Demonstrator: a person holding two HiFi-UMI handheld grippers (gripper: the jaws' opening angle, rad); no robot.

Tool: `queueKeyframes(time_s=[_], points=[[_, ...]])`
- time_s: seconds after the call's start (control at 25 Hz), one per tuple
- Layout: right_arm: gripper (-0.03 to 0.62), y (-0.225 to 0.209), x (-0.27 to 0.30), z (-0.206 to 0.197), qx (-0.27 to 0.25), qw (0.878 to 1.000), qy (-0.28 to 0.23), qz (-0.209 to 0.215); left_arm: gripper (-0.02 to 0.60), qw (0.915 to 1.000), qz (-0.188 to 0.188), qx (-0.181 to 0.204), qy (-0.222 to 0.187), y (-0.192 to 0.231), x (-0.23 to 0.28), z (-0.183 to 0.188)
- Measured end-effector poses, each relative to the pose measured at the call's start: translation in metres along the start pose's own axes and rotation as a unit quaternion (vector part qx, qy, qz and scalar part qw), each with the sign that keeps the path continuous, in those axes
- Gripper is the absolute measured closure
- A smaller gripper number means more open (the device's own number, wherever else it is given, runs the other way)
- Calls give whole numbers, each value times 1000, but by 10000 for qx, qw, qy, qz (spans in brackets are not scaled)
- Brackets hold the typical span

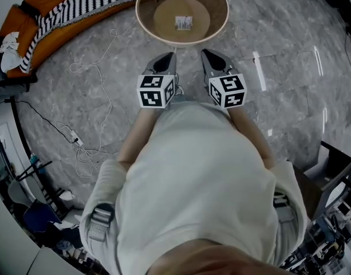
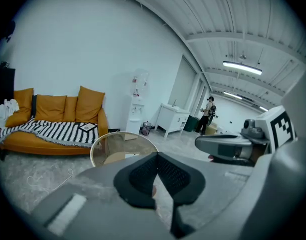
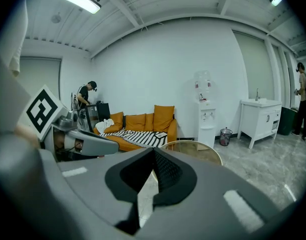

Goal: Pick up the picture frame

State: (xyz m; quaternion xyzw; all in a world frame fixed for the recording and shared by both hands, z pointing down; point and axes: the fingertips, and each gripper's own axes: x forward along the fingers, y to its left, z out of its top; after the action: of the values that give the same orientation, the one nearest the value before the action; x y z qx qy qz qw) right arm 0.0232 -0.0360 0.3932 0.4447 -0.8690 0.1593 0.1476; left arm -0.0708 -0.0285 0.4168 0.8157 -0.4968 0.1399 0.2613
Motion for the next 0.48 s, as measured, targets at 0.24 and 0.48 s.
queueKeyframes(time_s=[0.24, 0.48], points=[[592, -16, 37, 11, 105, 9998, 45, -159, 580, 9999, -84, 21, 101, 26, 25, 16], [571, -22, 62, 3, 140, 9993, 295, -160, 581, 9996, -107, 39, 267, 44, 46, 14]])
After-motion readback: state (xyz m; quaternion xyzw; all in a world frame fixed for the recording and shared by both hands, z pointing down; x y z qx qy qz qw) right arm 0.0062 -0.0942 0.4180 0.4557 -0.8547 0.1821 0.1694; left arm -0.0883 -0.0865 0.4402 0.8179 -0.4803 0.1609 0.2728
